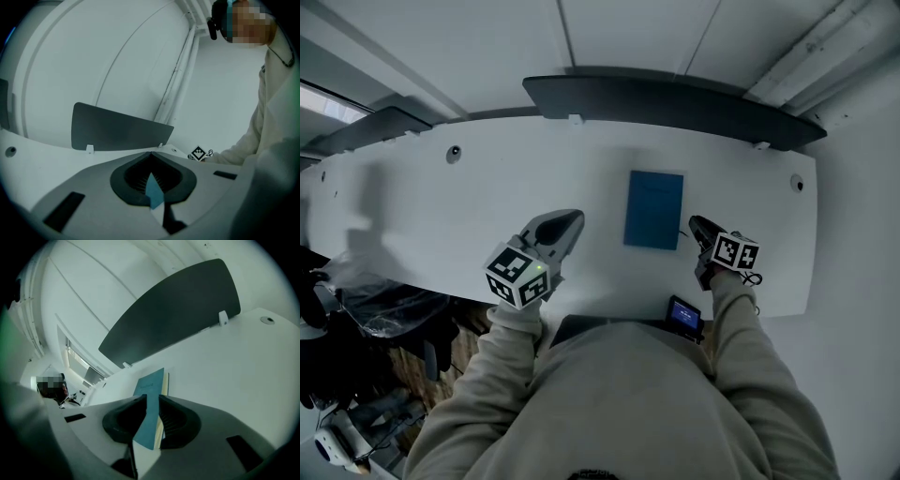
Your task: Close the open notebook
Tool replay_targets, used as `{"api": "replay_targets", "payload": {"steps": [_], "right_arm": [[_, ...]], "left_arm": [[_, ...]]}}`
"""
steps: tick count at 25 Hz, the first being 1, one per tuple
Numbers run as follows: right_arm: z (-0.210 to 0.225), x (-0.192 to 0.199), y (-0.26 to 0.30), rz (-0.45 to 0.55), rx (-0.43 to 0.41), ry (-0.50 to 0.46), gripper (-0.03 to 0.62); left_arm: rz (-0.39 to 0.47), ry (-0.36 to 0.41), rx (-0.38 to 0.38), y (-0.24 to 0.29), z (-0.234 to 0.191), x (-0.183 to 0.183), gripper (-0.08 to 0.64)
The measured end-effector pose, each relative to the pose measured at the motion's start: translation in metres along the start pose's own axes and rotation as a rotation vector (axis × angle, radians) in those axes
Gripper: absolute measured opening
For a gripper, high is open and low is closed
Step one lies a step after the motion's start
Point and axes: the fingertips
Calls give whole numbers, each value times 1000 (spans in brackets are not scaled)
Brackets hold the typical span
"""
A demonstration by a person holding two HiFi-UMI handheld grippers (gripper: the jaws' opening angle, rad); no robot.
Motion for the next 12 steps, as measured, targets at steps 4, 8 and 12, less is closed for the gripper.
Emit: {"api": "replay_targets", "payload": {"steps": [4,8,12], "right_arm": [[-6,17,15,-73,-64,-39,149],[-8,30,28,-114,-72,-66,150],[0,41,35,-157,-43,-78,158]], "left_arm": [[-14,-1,3,6,-3,1,0],[-19,-12,-32,3,-21,1,0],[-14,-27,-61,-6,-32,-3,0]]}}
Point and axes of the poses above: the fingertips, and each gripper's own axes: y forward along the fingers, z to its right, x out of its underside, and after that the axes turned 6 degrees about -y, right-handed
